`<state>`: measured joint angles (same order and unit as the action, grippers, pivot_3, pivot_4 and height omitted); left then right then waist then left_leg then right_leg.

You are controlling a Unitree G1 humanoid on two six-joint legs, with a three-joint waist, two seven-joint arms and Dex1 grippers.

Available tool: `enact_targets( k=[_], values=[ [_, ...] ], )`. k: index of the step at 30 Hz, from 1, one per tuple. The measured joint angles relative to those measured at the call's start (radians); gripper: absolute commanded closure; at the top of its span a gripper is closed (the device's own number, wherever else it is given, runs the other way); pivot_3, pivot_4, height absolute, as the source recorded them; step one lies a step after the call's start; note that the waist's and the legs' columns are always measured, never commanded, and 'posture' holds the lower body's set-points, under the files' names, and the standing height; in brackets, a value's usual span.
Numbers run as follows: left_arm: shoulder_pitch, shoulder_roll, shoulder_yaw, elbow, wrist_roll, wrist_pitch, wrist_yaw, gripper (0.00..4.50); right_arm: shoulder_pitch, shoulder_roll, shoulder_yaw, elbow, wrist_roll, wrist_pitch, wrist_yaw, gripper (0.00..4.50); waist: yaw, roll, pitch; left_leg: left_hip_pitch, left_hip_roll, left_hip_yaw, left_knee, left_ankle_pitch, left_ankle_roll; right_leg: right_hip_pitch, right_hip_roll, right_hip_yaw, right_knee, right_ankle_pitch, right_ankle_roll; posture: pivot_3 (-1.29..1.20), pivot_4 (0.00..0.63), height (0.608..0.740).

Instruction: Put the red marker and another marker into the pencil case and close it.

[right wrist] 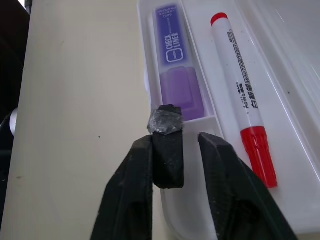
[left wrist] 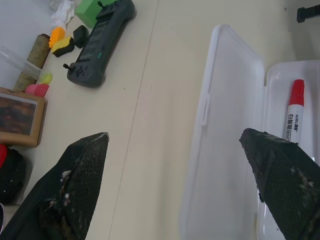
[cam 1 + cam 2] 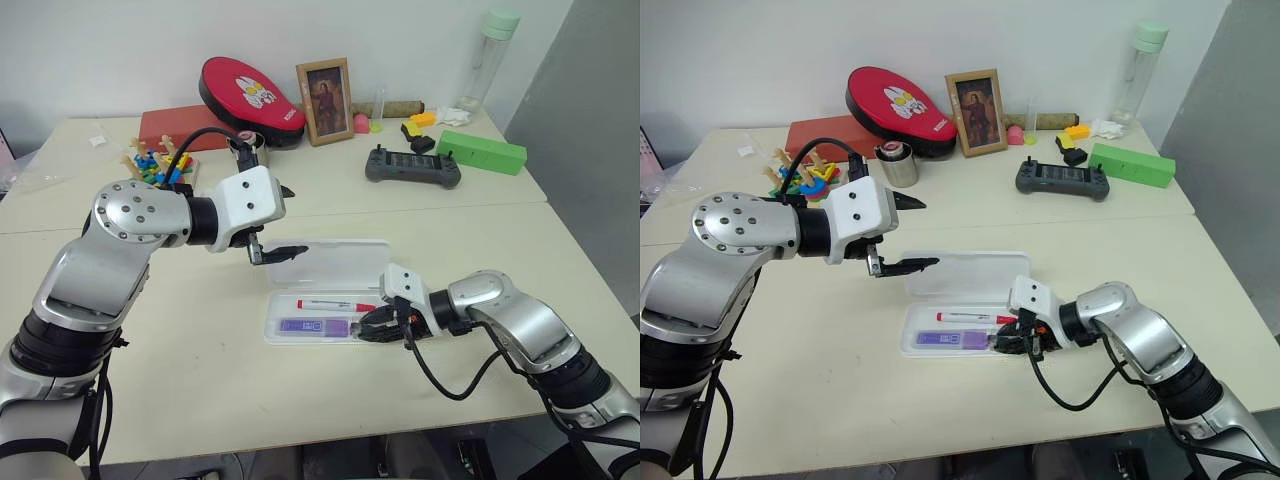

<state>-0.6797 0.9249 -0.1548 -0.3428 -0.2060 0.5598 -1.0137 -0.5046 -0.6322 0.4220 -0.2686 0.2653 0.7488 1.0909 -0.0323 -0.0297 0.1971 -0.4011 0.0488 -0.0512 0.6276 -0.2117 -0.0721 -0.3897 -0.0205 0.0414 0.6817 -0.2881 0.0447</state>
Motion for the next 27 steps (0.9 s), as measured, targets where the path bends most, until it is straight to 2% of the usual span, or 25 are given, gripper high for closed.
enact_targets(
  k=[4,7,11,24,25,27],
  values=[
    [0.000,0.000,0.000,0.000,0.004,0.000,0.000,0.00,-0.003,0.000,-0.003,0.000,0.002,0.000,0.000,1.54,0.000,0.000,0.000,0.000,0.000,0.000,0.000,0.000,0.000,0.000,0.000,0.000,0.000,0.000,0.000,0.00,0.150,0.740],
    [0.000,-0.002,0.000,0.000,0.004,0.000,0.000,0.00,-0.027,-0.002,-0.030,-0.001,0.018,0.008,-0.002,0.74,0.000,0.000,0.000,0.000,0.000,0.000,0.000,0.000,0.000,0.000,0.000,0.000,0.000,0.000,0.000,0.00,0.150,0.740],
    [0.000,-0.004,0.000,0.001,0.004,-0.001,0.000,0.00,-0.037,-0.018,-0.070,-0.017,0.036,0.024,-0.002,0.05,0.000,0.000,0.000,0.000,0.000,0.000,0.000,0.000,0.000,0.000,0.000,0.000,0.000,0.000,0.000,0.00,0.150,0.740],
    [0.029,-0.005,0.047,-0.020,-0.049,0.034,-0.006,0.00,-0.067,-0.122,-0.165,-0.054,0.105,0.041,0.029,0.05,0.000,0.000,0.000,0.000,0.000,0.000,0.000,0.000,0.000,0.000,0.000,0.000,0.000,0.000,0.000,0.00,0.150,0.740],
    [0.043,0.001,0.061,-0.032,-0.062,0.045,-0.009,0.00,-0.067,-0.137,-0.166,-0.048,0.107,0.034,0.038,0.41,0.000,0.000,0.000,0.000,0.000,0.000,0.000,0.000,0.000,0.000,0.000,0.000,0.000,0.000,0.000,0.00,0.150,0.740],
    [0.094,0.039,0.112,-0.064,-0.097,0.068,-0.026,0.00,-0.069,-0.223,-0.174,0.005,0.086,-0.007,0.067,0.83,0.000,0.000,0.000,0.000,0.000,0.001,0.000,0.000,0.000,0.000,-0.001,0.001,-0.001,0.000,0.000,0.00,0.150,0.740]
  ],
)
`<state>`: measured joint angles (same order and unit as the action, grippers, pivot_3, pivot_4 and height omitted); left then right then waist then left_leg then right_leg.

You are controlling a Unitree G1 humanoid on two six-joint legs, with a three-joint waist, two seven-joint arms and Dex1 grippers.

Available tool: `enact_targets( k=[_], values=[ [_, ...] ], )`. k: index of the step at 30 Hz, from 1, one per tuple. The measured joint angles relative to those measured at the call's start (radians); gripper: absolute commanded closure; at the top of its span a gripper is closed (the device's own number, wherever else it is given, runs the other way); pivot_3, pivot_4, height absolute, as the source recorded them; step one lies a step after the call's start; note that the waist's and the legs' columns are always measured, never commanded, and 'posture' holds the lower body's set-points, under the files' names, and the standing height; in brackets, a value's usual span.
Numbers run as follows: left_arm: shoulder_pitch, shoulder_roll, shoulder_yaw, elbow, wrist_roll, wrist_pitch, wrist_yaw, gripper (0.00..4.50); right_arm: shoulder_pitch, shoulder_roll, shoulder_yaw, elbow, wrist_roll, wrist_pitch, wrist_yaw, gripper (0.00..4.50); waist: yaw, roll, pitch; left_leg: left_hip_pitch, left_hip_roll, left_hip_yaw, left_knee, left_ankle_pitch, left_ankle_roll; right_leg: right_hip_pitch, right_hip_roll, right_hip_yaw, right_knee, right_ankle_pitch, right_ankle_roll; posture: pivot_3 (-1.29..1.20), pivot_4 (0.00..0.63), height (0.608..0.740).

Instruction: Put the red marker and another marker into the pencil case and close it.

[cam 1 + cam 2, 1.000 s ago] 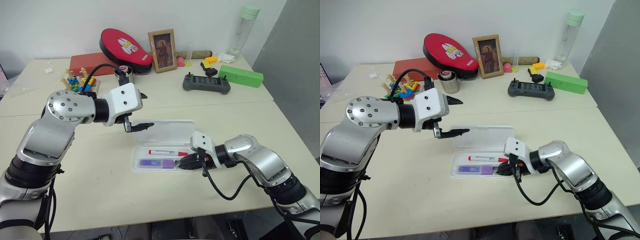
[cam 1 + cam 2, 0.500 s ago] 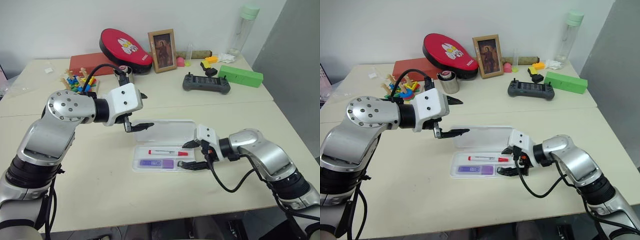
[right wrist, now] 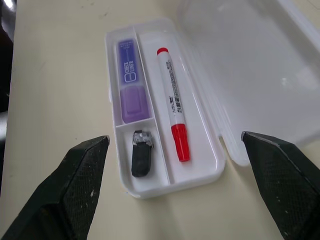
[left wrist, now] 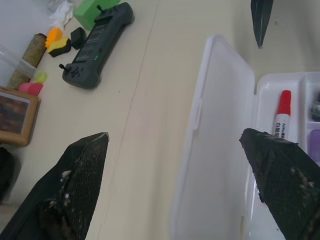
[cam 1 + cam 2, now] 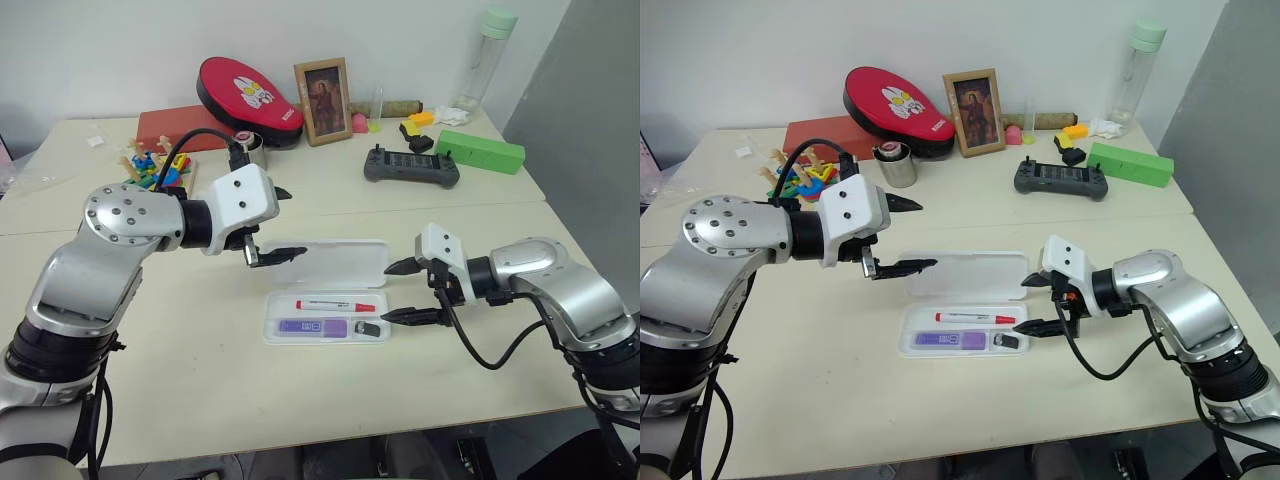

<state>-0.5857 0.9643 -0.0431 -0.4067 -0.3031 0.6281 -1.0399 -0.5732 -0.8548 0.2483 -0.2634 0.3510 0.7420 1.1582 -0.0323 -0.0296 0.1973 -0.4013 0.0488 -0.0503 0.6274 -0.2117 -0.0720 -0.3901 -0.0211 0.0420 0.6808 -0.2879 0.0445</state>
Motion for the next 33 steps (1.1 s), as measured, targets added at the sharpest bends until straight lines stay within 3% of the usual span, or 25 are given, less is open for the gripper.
enact_targets(
  k=[2,7,14,20,25,33],
  values=[
    [0.036,0.023,0.055,-0.022,-0.025,0.028,-0.001,0.00,-0.010,-0.043,-0.015,0.078,-0.048,-0.058,-0.003,1.38,0.000,0.000,0.000,0.000,0.000,0.000,0.000,0.000,0.000,0.000,0.000,0.000,0.000,0.000,0.000,0.00,0.150,0.740],
    [0.080,0.044,0.103,-0.088,-0.074,0.066,0.001,0.00,-0.073,-0.025,0.000,0.239,-0.146,-0.149,-0.041,2.65,-0.005,0.000,0.000,0.001,0.000,0.000,0.000,0.000,0.000,0.000,0.000,0.000,0.001,0.000,0.000,0.00,0.150,0.740],
    [0.137,0.105,0.181,-0.125,-0.123,0.150,0.015,0.00,-0.183,0.114,0.002,0.409,-0.209,-0.222,-0.107,4.40,-0.015,0.000,0.001,0.001,0.000,0.000,-0.001,0.000,0.000,0.000,0.000,0.000,0.000,0.001,-0.001,0.00,0.150,0.740],
    [0.223,0.127,0.246,-0.139,-0.135,0.180,0.037,0.00,-0.217,0.209,0.002,0.513,-0.241,-0.257,-0.163,4.46,-0.015,0.000,0.001,0.000,0.000,0.000,-0.001,0.000,0.000,0.000,0.000,0.000,0.000,0.003,-0.004,0.00,0.150,0.740],
    [0.379,0.132,0.320,-0.174,-0.139,0.219,0.063,0.00,-0.285,0.322,0.010,0.582,-0.252,-0.294,-0.182,4.46,-0.027,0.001,0.001,0.001,0.001,0.000,-0.002,0.000,0.000,-0.001,0.001,0.000,0.001,0.003,-0.005,0.00,0.150,0.740],
    [0.414,0.129,0.362,-0.194,-0.176,0.238,0.095,0.00,-0.323,0.399,0.053,0.553,-0.253,-0.299,-0.127,4.46,-0.015,0.001,0.002,0.000,0.001,0.000,-0.002,0.000,0.000,-0.001,0.000,0.000,0.000,0.003,-0.005,0.00,0.150,0.740]
  ],
)
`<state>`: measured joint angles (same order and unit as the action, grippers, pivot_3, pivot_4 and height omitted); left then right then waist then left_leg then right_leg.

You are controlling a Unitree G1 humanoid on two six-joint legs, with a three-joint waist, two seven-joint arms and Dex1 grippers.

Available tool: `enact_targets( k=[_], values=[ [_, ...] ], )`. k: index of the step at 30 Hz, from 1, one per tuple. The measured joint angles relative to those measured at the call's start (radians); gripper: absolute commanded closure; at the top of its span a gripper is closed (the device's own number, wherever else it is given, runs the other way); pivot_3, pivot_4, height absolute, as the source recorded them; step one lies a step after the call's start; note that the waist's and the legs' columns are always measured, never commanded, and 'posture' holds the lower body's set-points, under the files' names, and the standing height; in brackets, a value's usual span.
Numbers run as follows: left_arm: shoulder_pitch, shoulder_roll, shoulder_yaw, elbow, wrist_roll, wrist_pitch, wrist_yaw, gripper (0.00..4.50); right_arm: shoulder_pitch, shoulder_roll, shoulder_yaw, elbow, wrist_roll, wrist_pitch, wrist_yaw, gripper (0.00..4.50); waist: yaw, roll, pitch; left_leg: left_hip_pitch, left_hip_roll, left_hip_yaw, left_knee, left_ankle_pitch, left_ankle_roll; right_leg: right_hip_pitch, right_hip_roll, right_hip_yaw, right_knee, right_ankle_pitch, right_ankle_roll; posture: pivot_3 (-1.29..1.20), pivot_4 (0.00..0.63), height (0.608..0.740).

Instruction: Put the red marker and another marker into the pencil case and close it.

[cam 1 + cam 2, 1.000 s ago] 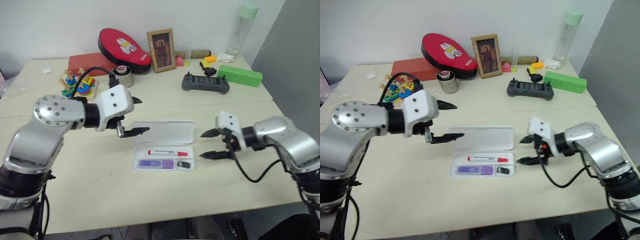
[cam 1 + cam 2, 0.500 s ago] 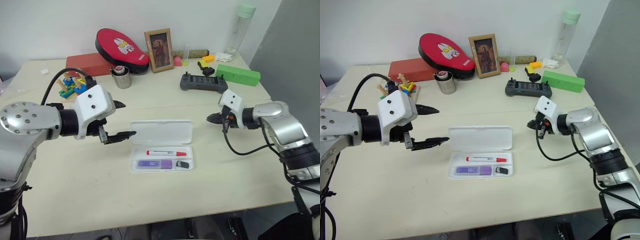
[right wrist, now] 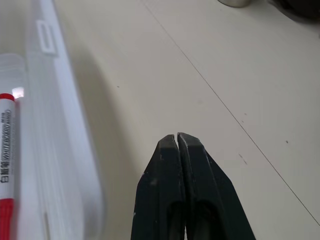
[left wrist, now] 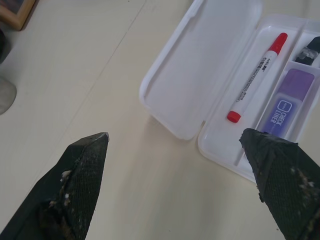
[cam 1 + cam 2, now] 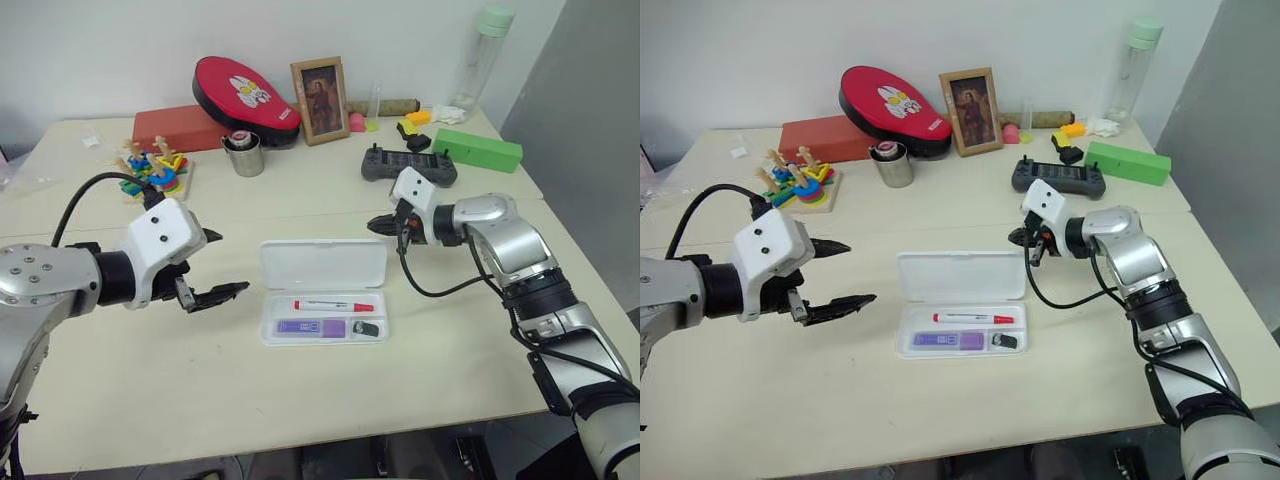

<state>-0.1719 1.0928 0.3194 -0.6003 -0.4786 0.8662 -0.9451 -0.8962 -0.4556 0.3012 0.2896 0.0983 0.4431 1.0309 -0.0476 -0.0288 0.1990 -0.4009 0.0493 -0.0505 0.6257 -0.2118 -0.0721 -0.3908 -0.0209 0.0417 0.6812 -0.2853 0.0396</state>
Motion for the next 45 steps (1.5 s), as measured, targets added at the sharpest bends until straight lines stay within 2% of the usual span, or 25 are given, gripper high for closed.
enact_targets(
  k=[15,22,31,37,45],
  values=[
    [0.077,-0.042,0.020,-0.007,-0.018,-0.007,0.051,0.00,0.036,-0.009,0.077,-0.144,0.003,0.055,0.127,4.46,0.000,0.000,0.000,0.000,0.000,0.000,0.000,0.000,0.000,0.000,0.000,0.000,0.000,0.000,0.000,0.00,0.150,0.740],
    [0.133,-0.061,0.020,0.016,-0.006,-0.030,0.066,0.00,0.143,0.059,0.145,-0.269,0.014,0.180,0.101,4.46,-0.004,0.000,0.000,0.000,0.000,0.000,-0.001,0.000,0.000,-0.001,0.000,0.000,0.001,0.000,0.000,0.00,0.150,0.740],
    [0.161,-0.059,0.023,0.016,-0.004,-0.045,0.063,0.00,0.159,0.072,0.158,-0.301,0.027,0.264,0.088,4.46,-0.003,0.000,0.000,0.001,0.000,0.000,-0.001,0.000,0.000,0.000,0.000,0.000,0.001,0.000,0.000,0.00,0.150,0.740],
    [0.161,-0.057,0.023,0.016,-0.004,-0.046,0.063,0.00,0.160,0.072,0.159,-0.317,0.041,0.291,0.080,4.46,-0.003,0.000,0.000,0.001,0.000,0.000,-0.001,0.000,0.000,0.000,0.000,0.000,0.000,0.000,0.000,0.00,0.150,0.740],
    [0.159,-0.048,0.022,0.030,0.001,-0.061,0.061,0.00,0.161,0.014,0.179,-0.474,0.125,0.390,0.135,4.46,-0.003,0.000,0.000,0.000,0.000,0.000,-0.001,0.000,0.000,0.000,0.000,0.000,0.000,0.000,0.000,0.00,0.150,0.740]
  ],
)
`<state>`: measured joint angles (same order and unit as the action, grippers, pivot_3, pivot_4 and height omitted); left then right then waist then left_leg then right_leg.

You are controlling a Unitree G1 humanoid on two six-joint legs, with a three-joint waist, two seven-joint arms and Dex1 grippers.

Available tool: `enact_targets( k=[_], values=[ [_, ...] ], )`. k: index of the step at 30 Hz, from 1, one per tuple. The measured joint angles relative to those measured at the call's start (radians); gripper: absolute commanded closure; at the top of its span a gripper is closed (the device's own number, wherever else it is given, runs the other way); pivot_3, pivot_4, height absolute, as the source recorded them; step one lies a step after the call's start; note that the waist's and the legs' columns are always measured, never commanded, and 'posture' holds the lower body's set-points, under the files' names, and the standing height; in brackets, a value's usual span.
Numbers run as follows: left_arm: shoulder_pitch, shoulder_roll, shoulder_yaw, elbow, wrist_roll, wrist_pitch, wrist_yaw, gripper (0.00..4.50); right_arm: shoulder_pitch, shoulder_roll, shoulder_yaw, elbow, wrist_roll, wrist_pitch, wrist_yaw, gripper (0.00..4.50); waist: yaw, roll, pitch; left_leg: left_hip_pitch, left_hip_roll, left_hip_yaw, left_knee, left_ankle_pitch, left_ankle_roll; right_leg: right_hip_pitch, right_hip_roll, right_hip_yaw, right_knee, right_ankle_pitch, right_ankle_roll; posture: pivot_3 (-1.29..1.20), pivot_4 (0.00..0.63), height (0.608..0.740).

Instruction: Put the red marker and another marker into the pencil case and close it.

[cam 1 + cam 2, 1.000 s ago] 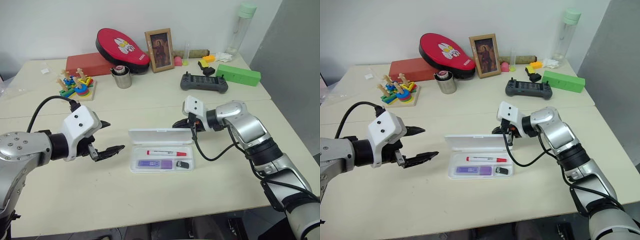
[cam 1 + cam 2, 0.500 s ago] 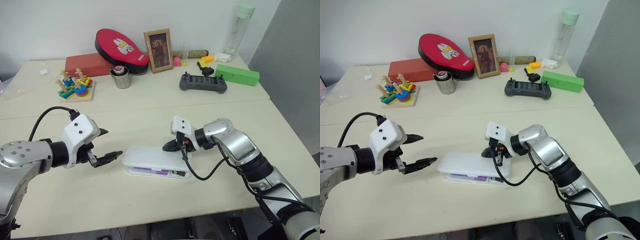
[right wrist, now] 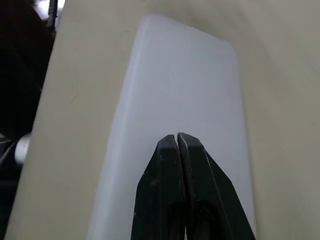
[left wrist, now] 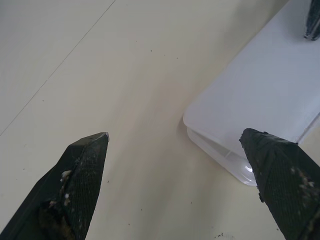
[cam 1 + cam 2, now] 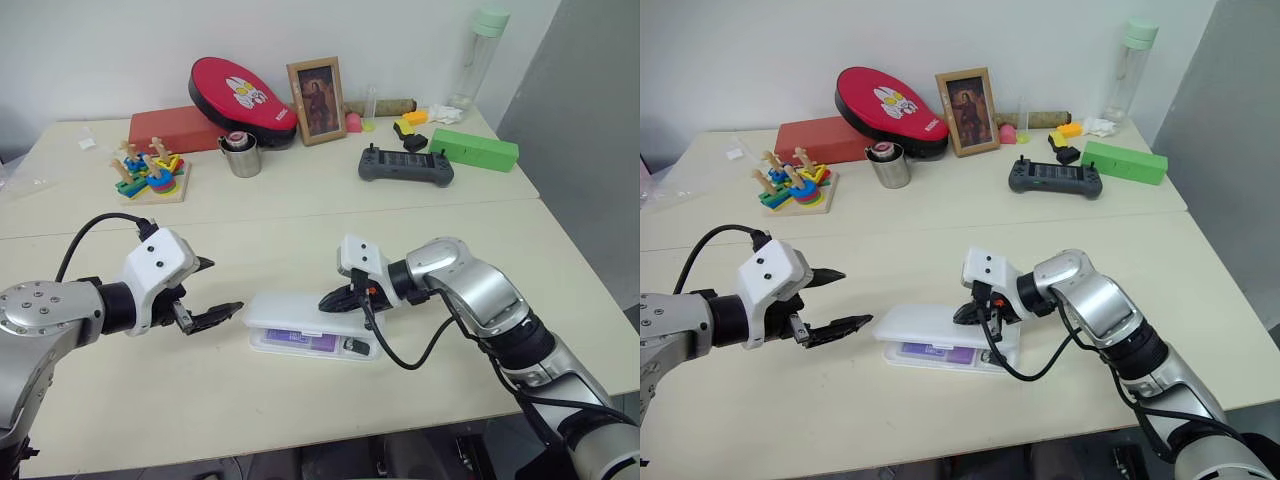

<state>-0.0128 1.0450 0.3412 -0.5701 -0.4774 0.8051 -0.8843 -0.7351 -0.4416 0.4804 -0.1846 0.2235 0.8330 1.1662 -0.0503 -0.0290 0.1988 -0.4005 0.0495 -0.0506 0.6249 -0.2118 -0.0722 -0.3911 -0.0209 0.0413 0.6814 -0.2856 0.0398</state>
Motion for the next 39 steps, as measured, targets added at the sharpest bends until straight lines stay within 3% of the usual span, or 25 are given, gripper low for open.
enact_targets(
  k=[7,20,32,36,39],
  values=[
    [-0.007,0.007,-0.002,0.019,0.008,-0.009,0.000,0.00,0.002,-0.053,0.032,-0.005,0.032,0.002,0.036,4.46,0.000,0.000,0.000,0.000,0.000,0.000,0.000,0.000,0.000,0.000,0.000,0.000,0.000,0.000,0.000,0.00,0.150,0.740],
    [-0.020,0.008,-0.007,0.022,0.012,-0.011,-0.001,0.00,-0.008,-0.006,0.094,0.134,-0.018,-0.100,0.010,4.46,-0.001,0.000,0.000,0.001,0.000,0.000,0.000,0.000,0.000,0.001,0.000,0.000,0.000,-0.002,0.003,0.00,0.150,0.740],
    [0.001,-0.038,0.025,0.023,-0.004,-0.047,0.002,0.00,0.016,-0.067,-0.048,0.051,0.095,-0.014,-0.002,4.46,0.002,0.000,0.000,0.000,0.000,0.000,-0.001,0.000,0.000,0.000,0.000,0.000,0.000,-0.002,0.003,0.00,0.150,0.740],
    [0.119,-0.151,0.052,-0.020,0.028,-0.111,0.070,0.00,0.042,-0.134,-0.136,0.017,0.110,-0.015,-0.037,4.46,0.003,0.000,0.000,0.000,0.000,0.001,-0.001,0.000,0.000,0.000,-0.001,0.001,-0.001,0.001,-0.001,0.00,0.150,0.740],
    [0.235,-0.310,0.057,-0.072,0.012,-0.098,0.153,0.00,0.107,-0.159,-0.253,-0.020,0.112,-0.002,-0.120,4.46,0.007,-0.002,-0.001,-0.001,0.000,0.001,-0.001,-0.001,0.000,0.000,-0.001,0.000,-0.002,0.001,-0.001,0.00,0.150,0.740]
  ],
)
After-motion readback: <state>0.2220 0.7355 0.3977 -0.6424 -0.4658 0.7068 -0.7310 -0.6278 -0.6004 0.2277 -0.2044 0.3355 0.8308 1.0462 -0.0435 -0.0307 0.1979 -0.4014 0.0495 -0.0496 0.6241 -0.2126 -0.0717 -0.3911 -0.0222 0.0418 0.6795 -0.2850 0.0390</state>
